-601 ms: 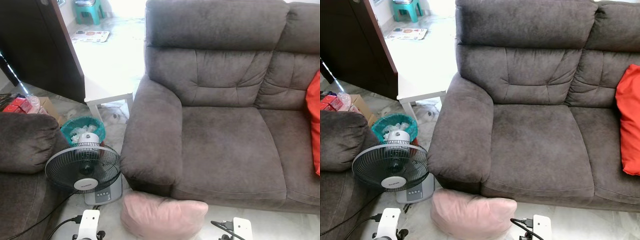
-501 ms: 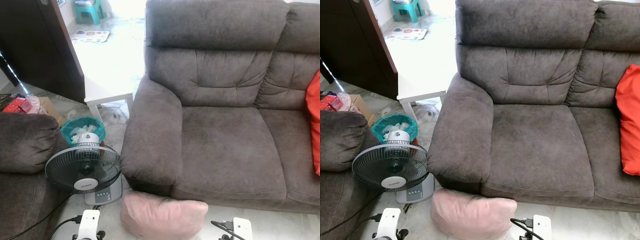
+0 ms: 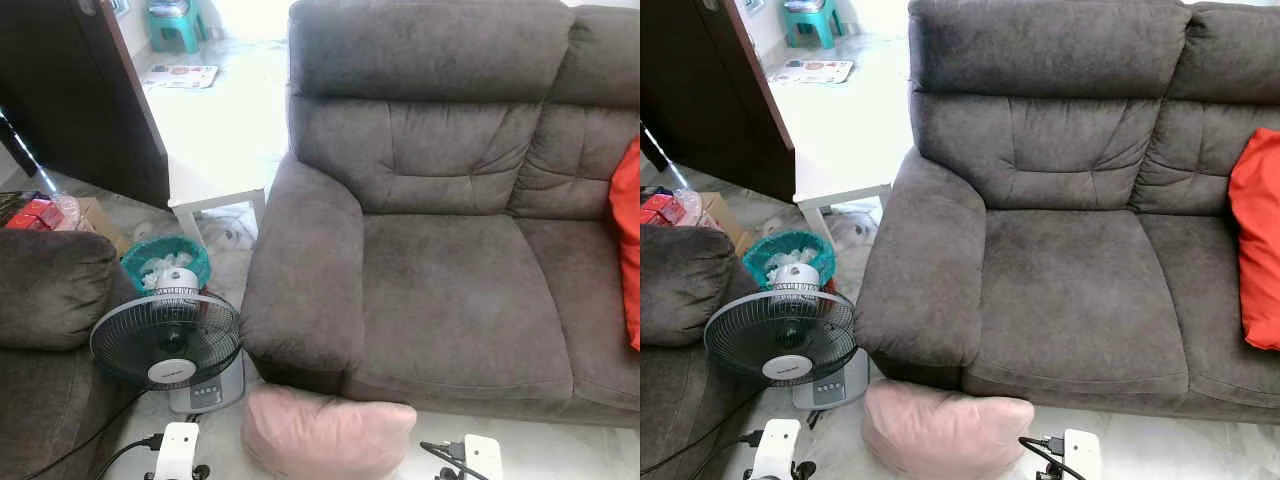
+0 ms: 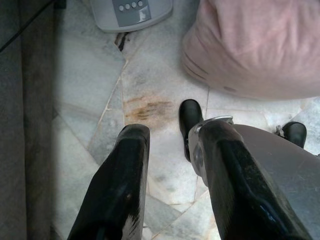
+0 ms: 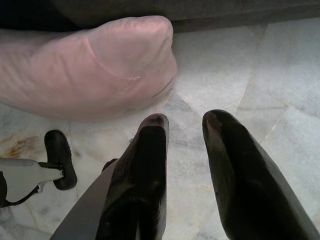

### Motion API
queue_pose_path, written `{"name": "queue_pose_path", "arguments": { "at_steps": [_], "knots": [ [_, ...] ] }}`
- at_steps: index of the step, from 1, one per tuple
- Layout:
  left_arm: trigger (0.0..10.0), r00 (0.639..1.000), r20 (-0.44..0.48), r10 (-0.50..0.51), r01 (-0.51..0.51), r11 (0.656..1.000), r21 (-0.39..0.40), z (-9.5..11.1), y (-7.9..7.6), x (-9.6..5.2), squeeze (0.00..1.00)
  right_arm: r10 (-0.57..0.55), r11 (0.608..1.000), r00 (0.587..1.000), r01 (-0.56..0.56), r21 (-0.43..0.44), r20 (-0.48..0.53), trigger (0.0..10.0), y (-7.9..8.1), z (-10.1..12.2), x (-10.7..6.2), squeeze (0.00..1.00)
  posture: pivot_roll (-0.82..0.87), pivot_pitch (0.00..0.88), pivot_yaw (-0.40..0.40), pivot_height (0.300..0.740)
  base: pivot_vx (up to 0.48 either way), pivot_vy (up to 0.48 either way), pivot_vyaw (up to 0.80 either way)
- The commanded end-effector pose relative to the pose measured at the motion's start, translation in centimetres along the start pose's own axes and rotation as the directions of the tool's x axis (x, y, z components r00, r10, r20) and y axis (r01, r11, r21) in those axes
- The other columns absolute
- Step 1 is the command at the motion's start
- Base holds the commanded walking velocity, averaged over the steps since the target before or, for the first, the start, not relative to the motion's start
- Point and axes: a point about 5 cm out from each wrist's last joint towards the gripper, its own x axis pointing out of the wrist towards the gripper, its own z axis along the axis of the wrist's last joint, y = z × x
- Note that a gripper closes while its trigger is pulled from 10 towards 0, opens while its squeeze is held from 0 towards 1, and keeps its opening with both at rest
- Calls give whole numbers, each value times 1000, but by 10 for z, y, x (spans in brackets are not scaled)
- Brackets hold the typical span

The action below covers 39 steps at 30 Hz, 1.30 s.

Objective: Move the pillow to the sofa from floor

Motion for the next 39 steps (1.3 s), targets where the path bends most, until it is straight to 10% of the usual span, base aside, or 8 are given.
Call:
{"name": "queue_pose_path", "arguments": {
  "at_steps": [1,39],
  "knots": [
    [10000,1000,-25,-2,2,1000,6,-7,2,-1,0,0,1000,1000,0,8,-11,10000,0,-4,-1,0,109,38,-2,740,0,0,0],
    [10000,1000,-23,0,0,1000,-10,-5,-1,-1,0,5,1000,1000,-5,5,-8,10000,-1,-3,-1,0,111,75,-8,740,0,0,0]
  ]
}}
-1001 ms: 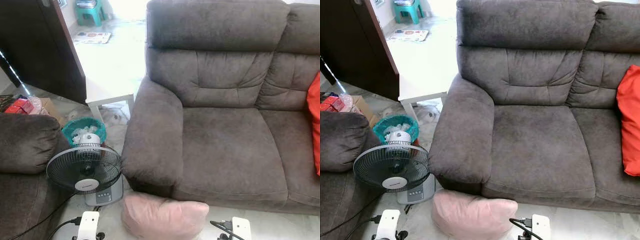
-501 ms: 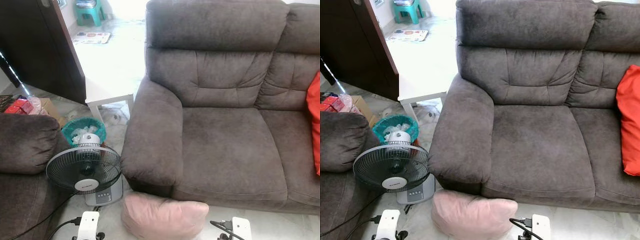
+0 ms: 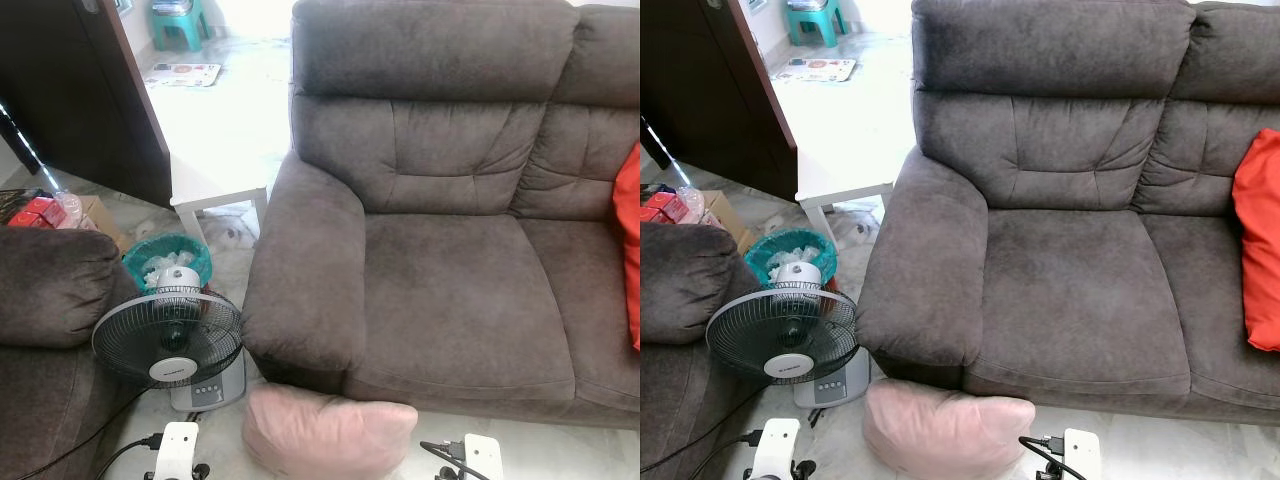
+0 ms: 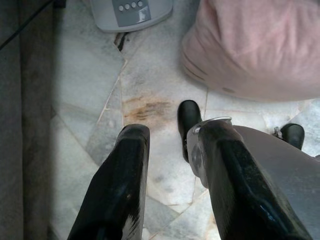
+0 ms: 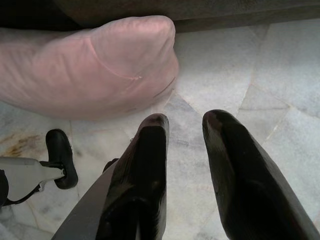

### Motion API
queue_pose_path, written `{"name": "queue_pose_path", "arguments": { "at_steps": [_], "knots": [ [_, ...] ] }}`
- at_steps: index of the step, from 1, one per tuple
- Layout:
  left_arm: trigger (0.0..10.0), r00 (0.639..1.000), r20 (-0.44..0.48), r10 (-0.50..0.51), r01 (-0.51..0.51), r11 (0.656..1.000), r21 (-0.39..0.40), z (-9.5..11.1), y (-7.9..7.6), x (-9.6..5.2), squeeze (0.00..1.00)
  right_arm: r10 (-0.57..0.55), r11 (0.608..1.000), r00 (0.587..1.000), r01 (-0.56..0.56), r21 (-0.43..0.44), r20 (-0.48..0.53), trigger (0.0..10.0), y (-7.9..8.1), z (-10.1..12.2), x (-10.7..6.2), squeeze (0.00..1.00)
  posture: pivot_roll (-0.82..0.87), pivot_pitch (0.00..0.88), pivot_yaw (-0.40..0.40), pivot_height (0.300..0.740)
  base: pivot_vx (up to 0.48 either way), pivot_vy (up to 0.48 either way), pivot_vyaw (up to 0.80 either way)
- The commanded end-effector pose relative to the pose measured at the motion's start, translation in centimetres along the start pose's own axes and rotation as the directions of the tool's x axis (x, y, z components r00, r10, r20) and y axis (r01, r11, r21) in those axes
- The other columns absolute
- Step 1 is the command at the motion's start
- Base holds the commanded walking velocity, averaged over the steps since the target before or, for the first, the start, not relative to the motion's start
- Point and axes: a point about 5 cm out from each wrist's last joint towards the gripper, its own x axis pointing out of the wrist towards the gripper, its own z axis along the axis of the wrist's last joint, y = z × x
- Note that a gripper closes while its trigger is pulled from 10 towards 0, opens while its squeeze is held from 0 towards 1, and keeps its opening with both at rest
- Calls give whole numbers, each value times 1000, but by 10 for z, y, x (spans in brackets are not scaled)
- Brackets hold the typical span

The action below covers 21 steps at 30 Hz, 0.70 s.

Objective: Move the pillow to the sofa from floor

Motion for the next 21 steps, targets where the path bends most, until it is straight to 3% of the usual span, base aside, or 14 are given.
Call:
{"name": "queue_pose_path", "arguments": {
  "at_steps": [1,21],
  "knots": [
    [10000,1000,-27,3,-3,1000,-2,-6,1,-1,0,0,1000,1000,0,5,-9,10000,-1,-3,-1,0,111,75,-8,740,0,0,0],
    [10000,1000,-15,4,-4,1000,6,-4,1,-1,0,2,1000,1000,-2,5,-7,10000,-1,-3,-1,0,111,72,-9,740,0,0,0]
  ]
}}
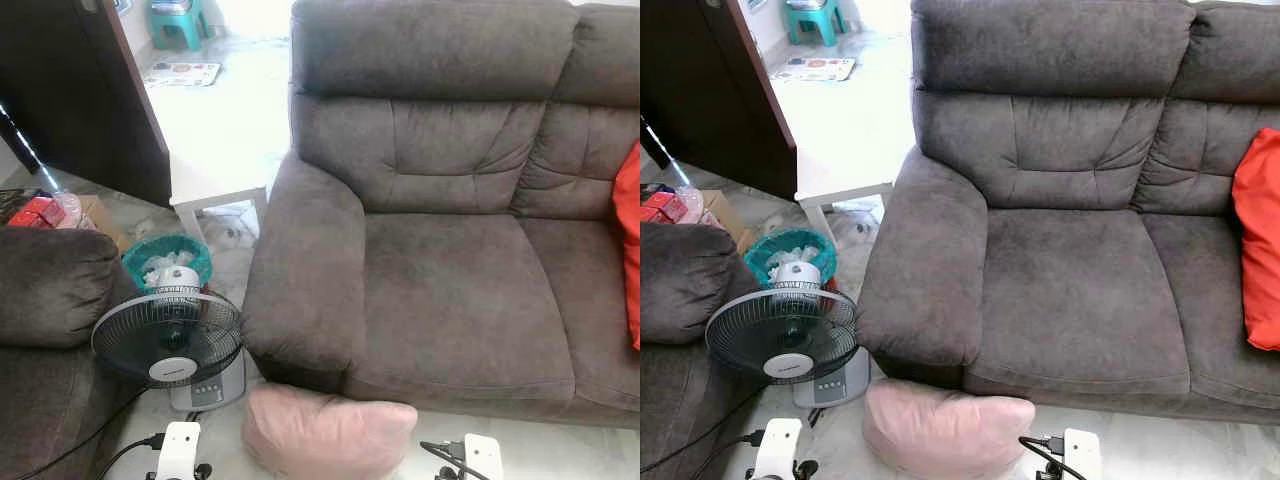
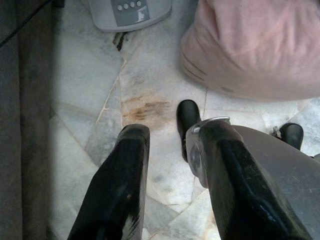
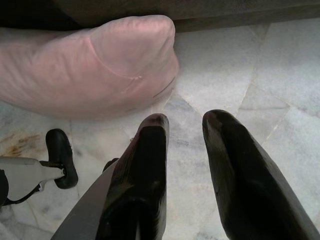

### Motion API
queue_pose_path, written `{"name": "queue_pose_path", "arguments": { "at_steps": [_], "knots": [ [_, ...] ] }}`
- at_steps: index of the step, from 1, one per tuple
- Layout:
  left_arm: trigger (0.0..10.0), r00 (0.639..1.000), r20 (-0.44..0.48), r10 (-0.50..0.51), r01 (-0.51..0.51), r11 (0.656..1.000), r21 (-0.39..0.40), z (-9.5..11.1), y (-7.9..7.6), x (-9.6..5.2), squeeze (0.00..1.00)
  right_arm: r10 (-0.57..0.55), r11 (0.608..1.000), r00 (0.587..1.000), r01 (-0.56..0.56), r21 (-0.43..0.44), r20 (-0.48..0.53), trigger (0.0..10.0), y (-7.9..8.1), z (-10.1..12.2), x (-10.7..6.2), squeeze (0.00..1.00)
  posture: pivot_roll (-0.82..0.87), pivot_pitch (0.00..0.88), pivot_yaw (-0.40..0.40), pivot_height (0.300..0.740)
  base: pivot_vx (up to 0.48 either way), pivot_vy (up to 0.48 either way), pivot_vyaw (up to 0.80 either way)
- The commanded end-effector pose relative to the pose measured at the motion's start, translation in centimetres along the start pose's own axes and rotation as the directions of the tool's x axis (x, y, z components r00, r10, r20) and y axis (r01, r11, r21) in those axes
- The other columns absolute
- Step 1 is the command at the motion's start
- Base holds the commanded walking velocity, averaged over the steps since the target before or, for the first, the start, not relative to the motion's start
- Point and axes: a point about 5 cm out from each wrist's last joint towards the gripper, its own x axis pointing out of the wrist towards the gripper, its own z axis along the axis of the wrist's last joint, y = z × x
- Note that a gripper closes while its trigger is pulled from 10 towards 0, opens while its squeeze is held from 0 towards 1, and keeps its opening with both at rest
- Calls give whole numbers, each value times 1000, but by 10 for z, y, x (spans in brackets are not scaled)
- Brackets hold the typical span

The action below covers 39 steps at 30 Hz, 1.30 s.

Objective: Move the pillow to the sofa from floor

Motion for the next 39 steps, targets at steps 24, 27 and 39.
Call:
{"name": "queue_pose_path", "arguments": {
  "at_steps": [24,27,39],
  "knots": [
    [10000,694,714,86,-107,994,-15,146,10,-25,0,26,999,904,-40,23,428,10000,2,46,-8,0,98,19,-16,740,0,0,0],
    [10000,614,788,50,-101,995,15,161,3,-36,0,48,998,720,-68,2,693,10000,14,140,-15,0,93,10,-16,740,0,0,0],
    [10000,431,901,-60,-96,989,111,175,-25,-76,0,46,997,542,-75,-6,839,10000,14,173,-41,0,90,0,-16,740,0,0,0]
  ]
}}
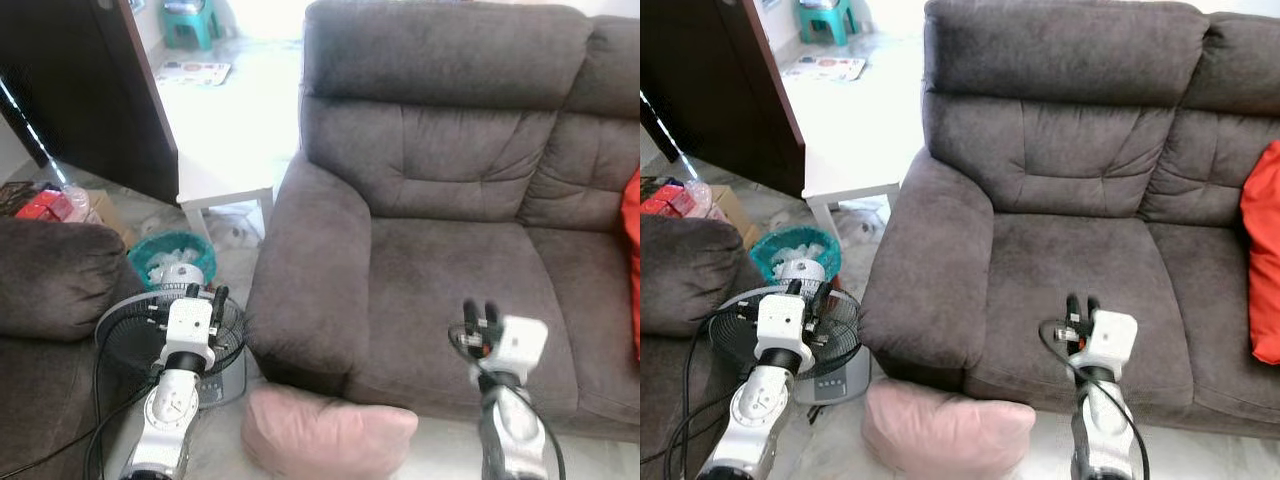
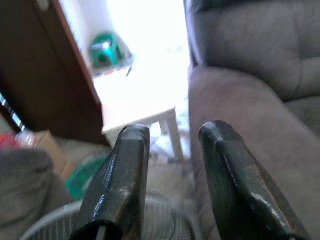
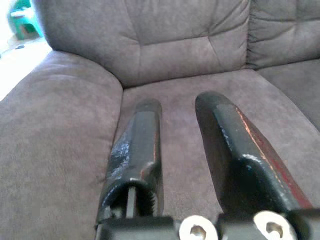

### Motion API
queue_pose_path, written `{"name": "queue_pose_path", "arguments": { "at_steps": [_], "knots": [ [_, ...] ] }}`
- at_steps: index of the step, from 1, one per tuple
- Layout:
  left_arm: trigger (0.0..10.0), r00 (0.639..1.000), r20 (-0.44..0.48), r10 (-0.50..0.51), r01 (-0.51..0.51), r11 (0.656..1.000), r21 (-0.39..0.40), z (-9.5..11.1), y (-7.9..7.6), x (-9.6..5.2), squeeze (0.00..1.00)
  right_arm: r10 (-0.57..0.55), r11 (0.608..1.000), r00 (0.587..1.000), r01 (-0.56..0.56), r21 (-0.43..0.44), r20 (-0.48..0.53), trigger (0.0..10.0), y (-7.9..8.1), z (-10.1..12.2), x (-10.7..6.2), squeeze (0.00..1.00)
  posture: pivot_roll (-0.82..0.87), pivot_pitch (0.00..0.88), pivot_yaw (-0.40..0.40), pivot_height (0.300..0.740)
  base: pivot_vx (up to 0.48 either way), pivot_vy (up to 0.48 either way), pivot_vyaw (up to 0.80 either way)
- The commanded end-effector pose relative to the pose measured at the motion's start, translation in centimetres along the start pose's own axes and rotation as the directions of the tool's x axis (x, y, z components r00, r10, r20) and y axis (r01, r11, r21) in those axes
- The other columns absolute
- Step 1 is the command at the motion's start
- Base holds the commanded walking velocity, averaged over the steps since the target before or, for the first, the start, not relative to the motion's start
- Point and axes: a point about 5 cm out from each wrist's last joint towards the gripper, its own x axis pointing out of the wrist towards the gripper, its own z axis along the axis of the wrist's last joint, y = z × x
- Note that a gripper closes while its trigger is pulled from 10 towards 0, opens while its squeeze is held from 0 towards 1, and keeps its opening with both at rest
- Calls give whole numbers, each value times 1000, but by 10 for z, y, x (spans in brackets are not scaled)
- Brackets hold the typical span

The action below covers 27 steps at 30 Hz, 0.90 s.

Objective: Move the pillow to the sofa from floor

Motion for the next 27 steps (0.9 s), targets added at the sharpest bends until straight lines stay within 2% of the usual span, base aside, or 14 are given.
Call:
{"name": "queue_pose_path", "arguments": {
  "at_steps": [1,4,7,13,18,27],
  "knots": [
    [10000,999,24,-25,24,999,28,7,-3,-1,0,7,1000,998,-7,0,61,10000,3,14,5,0,90,0,-16,740,0,0,0],
    [10000,998,57,-15,13,1000,27,18,1,-7,0,23,1000,994,-24,4,103,10000,6,21,-3,0,96,0,-15,740,0,0,0],
    [10000,998,64,-11,9,1000,29,24,3,-6,0,31,999,992,-32,0,119,10000,6,27,-6,0,100,0,-16,740,0,0,0],
    [10000,999,46,1,-2,1000,12,25,2,2,0,17,1000,991,-18,4,134,10000,5,37,3,0,96,22,-21,740,0,0,0],
    [10000,1000,23,-8,8,1000,14,27,1,-2,0,40,999,990,-41,8,135,10000,12,46,8,0,101,44,-23,740,0,0,0],
    [10000,1000,-2,3,-3,1000,16,26,8,-3,0,64,998,994,-63,-18,90,10000,17,45,9,0,103,67,-24,740,0,0,0]
  ]
}}
